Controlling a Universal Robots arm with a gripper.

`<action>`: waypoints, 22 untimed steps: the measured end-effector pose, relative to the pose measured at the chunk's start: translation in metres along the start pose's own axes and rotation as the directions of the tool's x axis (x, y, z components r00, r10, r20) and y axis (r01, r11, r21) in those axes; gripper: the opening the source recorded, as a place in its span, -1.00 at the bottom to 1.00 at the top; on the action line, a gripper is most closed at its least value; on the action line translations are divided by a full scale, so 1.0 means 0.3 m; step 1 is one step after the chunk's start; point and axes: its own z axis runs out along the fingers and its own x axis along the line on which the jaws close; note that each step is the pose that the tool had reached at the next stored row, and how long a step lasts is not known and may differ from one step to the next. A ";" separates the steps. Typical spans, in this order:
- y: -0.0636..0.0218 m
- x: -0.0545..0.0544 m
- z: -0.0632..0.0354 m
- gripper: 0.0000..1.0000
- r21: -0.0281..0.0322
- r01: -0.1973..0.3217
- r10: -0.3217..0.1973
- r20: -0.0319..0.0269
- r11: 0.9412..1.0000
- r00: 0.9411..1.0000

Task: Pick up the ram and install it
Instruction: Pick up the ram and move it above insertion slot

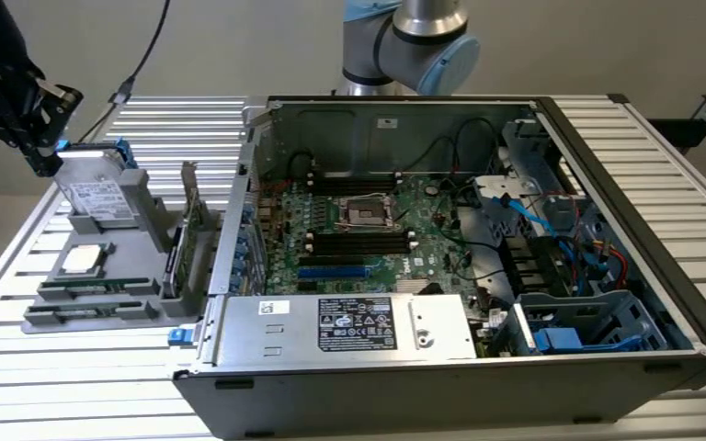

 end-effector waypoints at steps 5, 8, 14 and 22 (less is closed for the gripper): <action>0.000 0.000 0.000 -0.80 0.000 0.000 0.000 0.000 1.000 1.000; -0.002 0.002 0.002 -0.80 -0.001 0.010 -0.010 0.000 1.000 1.000; -0.002 0.001 0.013 -0.80 0.003 0.118 -0.118 -0.003 0.993 0.993; -0.003 0.000 0.033 -0.80 0.009 0.260 -0.260 -0.011 0.966 0.966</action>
